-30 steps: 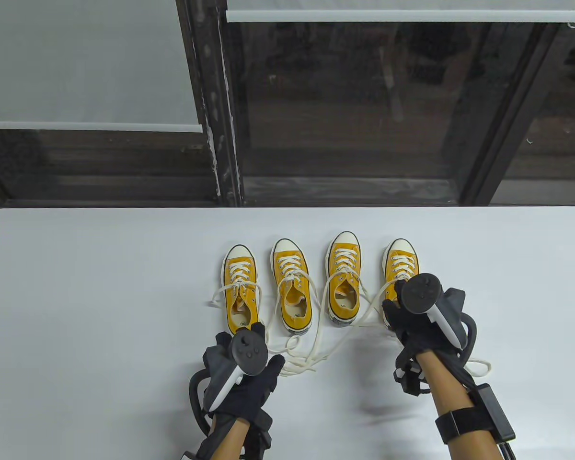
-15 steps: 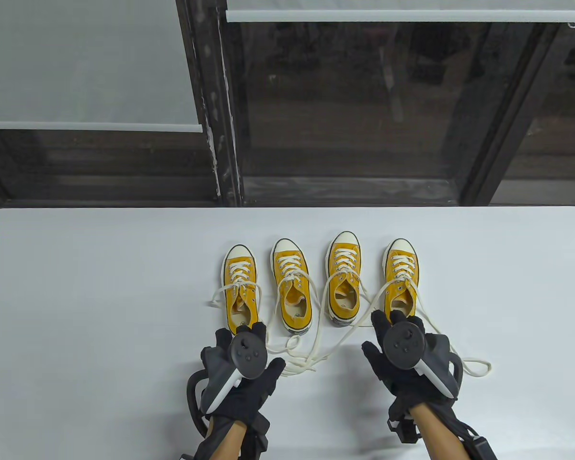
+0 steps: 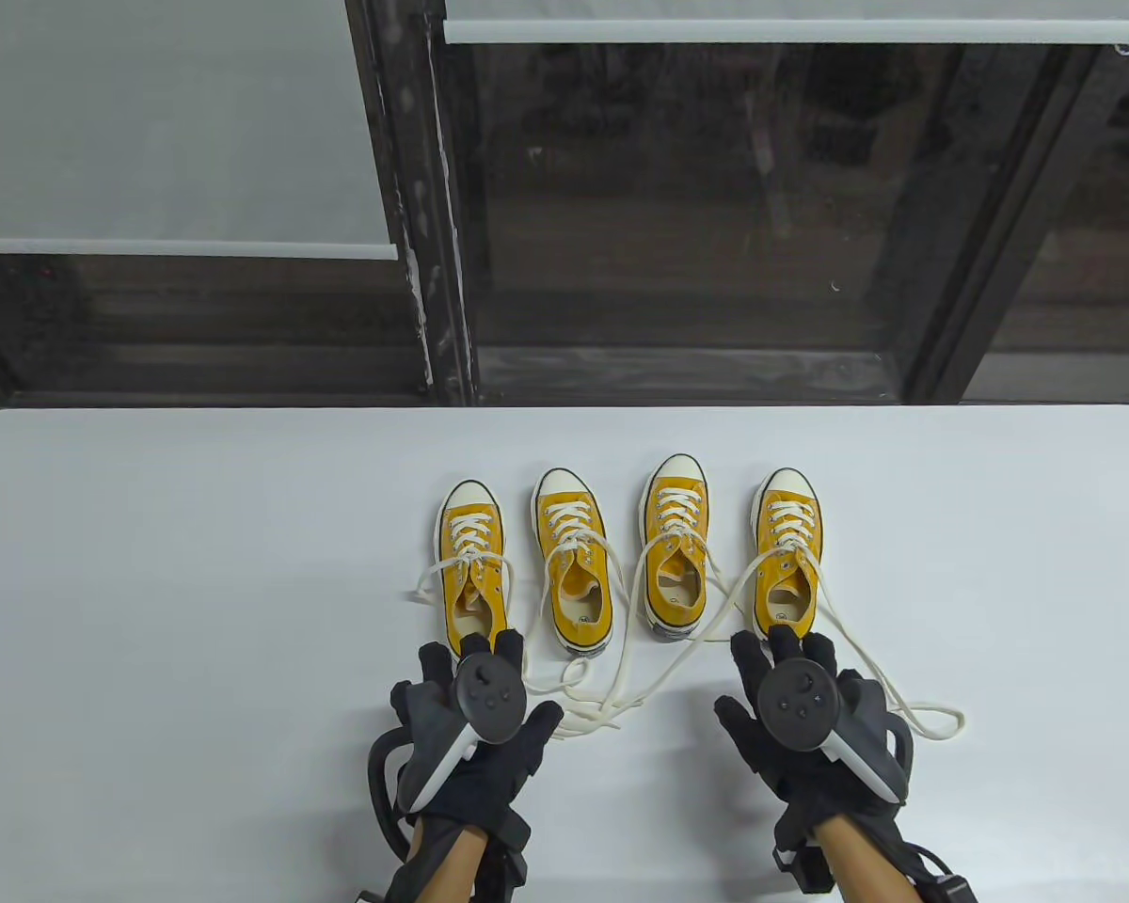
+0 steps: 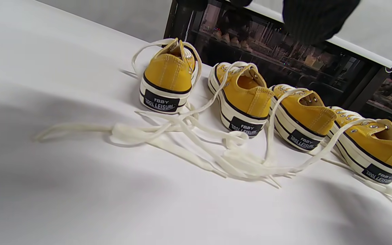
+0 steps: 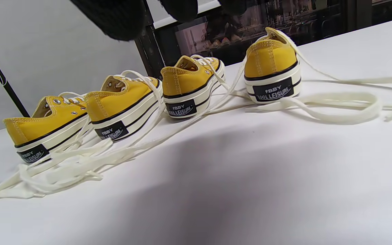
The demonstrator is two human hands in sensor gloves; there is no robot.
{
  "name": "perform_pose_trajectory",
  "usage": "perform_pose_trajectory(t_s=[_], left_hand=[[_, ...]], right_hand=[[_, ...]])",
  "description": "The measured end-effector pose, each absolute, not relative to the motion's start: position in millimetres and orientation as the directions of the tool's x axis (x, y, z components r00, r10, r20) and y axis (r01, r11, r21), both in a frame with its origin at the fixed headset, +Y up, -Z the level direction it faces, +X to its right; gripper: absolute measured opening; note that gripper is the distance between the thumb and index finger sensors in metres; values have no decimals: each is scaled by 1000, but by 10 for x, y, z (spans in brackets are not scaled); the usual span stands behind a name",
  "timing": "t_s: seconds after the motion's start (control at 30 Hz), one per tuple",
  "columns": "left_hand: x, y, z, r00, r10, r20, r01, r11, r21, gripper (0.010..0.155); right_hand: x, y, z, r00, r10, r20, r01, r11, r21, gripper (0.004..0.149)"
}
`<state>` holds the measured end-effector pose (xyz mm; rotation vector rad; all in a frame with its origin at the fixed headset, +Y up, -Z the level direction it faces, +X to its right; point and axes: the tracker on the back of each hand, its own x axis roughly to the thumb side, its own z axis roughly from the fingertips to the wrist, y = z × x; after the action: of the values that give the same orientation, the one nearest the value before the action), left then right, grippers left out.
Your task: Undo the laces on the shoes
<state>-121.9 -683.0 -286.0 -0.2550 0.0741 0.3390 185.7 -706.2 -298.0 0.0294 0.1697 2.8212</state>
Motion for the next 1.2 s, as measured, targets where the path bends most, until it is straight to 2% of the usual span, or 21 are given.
perform_pose_trajectory(t_s=[0.5,1.2], left_hand=[[-1195,-6802,-2833,948,301,-104,-317,926,-205,80],[-1220,-6759,-2800,942,320,-97,-332,931,-152,80]], right_hand=[[1866,-7015,-2960,-944,328,26,-325,-941,95,70],[1823,-7032,-2952,-943,329,41,-321,-937,135,68]])
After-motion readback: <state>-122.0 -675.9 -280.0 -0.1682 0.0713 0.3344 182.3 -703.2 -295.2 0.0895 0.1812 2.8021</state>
